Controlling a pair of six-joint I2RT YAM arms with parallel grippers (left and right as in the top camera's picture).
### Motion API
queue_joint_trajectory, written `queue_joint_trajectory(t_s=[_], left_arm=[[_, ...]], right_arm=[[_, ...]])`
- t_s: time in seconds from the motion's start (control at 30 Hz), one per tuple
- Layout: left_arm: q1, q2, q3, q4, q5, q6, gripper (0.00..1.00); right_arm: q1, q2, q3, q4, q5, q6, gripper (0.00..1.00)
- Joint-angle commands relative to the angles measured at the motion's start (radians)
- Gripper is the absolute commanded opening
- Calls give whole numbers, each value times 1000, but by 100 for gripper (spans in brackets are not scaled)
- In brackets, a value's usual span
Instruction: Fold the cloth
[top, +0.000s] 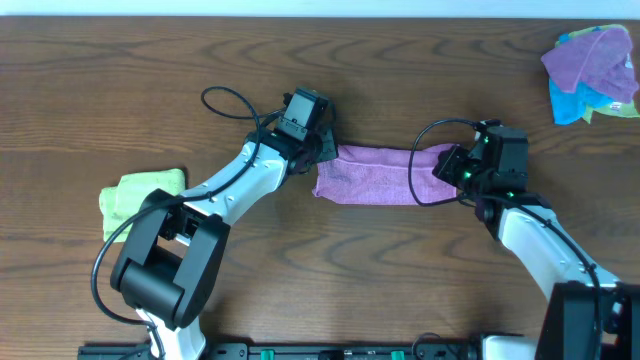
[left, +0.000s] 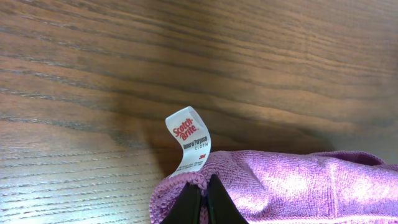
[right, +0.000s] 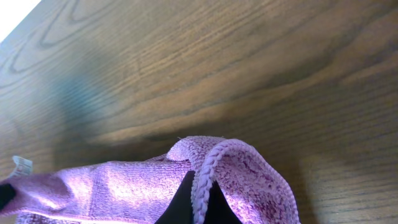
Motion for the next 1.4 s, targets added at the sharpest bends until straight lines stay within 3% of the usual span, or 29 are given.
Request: queue_joint_trajectory(t_s=[0.0, 0.37, 0.47, 0.5, 0.53, 0.67, 0.77, 0.97, 1.3, 1.37], left_arm=[[4, 25, 25, 6, -31, 21, 6], [3, 59, 25, 33, -63, 21, 5], [3, 59, 25, 33, -75, 21, 6], [3, 59, 25, 33, -79, 22, 10], [3, 59, 25, 32, -81, 22, 16], [4, 56, 25, 31, -94, 41, 45], [6, 43, 25, 27, -105, 60, 57], [46, -18, 25, -12, -112, 82, 64], [84, -178, 25, -154, -132, 160, 64], [84, -200, 25, -179, -132, 160, 69]], right_arm=[[8, 17, 18, 3, 21, -29, 1], [8, 18, 18, 3, 82, -77, 1], [8, 18, 18, 5, 84, -77, 27], [8, 18, 18, 6, 84, -76, 34], [8, 18, 18, 8, 84, -76, 43], [8, 14, 18, 19, 55, -76, 61], [8, -8, 21, 18, 31, -75, 77], [8, -128, 21, -50, 11, 8, 85], [8, -316, 21, -517, -14, 127, 92], [8, -315, 19, -568, -14, 127, 94]])
